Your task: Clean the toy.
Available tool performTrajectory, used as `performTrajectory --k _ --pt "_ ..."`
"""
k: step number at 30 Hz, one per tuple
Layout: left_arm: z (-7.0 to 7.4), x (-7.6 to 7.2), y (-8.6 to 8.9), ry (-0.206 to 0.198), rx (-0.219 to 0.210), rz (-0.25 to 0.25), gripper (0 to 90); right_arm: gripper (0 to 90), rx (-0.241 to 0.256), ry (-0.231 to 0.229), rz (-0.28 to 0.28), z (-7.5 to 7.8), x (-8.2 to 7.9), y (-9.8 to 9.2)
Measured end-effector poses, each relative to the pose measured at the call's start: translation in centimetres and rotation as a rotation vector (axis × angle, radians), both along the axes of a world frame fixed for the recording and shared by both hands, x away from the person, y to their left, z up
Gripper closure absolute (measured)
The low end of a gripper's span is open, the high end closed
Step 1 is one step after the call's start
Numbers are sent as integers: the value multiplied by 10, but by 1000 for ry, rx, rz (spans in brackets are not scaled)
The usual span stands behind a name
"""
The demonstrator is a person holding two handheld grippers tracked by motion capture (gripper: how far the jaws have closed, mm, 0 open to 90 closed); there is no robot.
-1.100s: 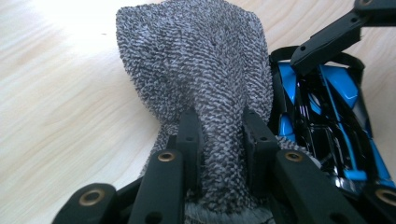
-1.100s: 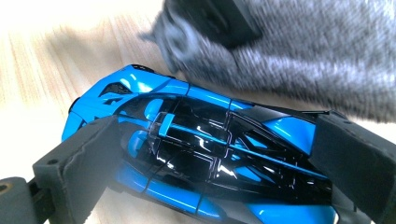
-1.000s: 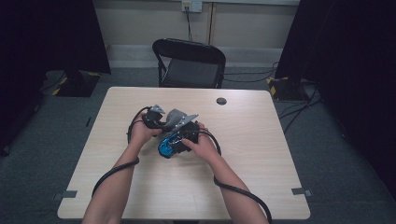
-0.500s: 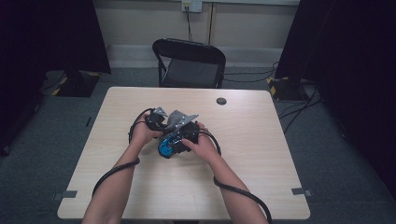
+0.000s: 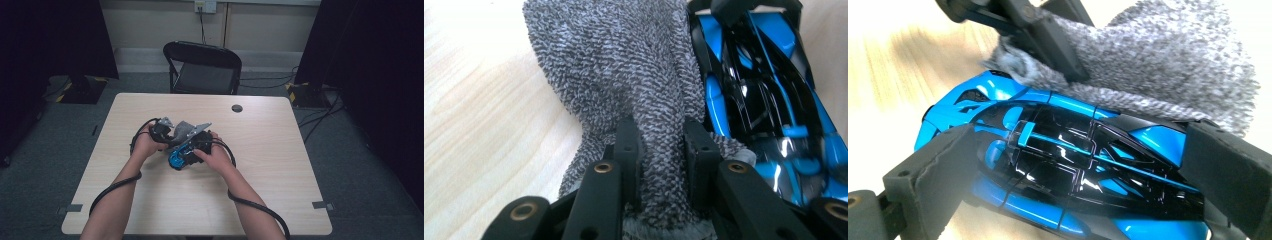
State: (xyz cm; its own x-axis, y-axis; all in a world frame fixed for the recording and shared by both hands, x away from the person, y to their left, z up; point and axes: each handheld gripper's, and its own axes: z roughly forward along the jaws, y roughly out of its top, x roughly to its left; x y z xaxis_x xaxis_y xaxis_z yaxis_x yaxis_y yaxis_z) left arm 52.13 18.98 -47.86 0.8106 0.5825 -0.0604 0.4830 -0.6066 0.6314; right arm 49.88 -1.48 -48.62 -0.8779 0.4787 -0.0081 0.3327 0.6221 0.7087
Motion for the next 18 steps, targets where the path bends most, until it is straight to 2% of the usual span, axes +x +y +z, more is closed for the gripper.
performTrajectory --k 1,2,10,18 --pt "0 -1 2 -4 9 -5 729 17 1 1 -1 0 0 0" --pt "0 -3 2 -1 -5 0 730 17 2 2 -1 0 0 0" --pt "1 -9 10 6 -4 3 730 14 4 3 13 -1 -1 3" --pt "0 -18 21 10 -13 30 728 10 -5 9 17 0 -1 6"
